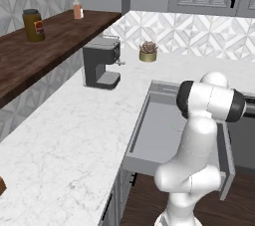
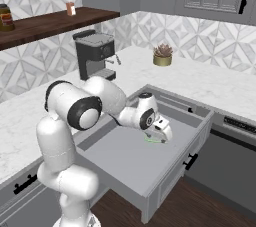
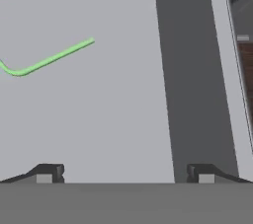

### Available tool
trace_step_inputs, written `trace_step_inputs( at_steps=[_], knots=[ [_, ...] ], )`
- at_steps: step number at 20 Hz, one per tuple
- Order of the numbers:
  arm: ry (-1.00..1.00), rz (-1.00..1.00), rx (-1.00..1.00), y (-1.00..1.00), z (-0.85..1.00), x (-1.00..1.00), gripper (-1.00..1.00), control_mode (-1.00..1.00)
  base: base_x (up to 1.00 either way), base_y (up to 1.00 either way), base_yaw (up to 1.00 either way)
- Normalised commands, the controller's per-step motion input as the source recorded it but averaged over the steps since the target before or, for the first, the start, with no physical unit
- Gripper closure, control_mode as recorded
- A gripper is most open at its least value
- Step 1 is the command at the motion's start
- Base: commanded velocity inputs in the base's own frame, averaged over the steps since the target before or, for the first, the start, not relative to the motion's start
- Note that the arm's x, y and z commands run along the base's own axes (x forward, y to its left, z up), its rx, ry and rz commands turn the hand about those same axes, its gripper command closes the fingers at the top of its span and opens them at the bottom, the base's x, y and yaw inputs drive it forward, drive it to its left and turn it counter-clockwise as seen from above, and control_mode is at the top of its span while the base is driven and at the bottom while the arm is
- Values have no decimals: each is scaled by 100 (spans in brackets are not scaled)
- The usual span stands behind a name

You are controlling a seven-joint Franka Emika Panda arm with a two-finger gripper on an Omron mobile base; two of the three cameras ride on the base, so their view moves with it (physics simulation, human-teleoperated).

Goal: Take a straw from the drawer in front and place it inside the glass cup on the dining counter.

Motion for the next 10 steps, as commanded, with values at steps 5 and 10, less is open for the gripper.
trace_step_inputs(
  at_steps=[5, 10],
  knots=[
    [2, 35, -7, 79, 8, 27, -100, -100, 0, 0, 0],
    [3, 29, 0, 20, -7, 46, -100, -100, 0, 0, 0]
  ],
)
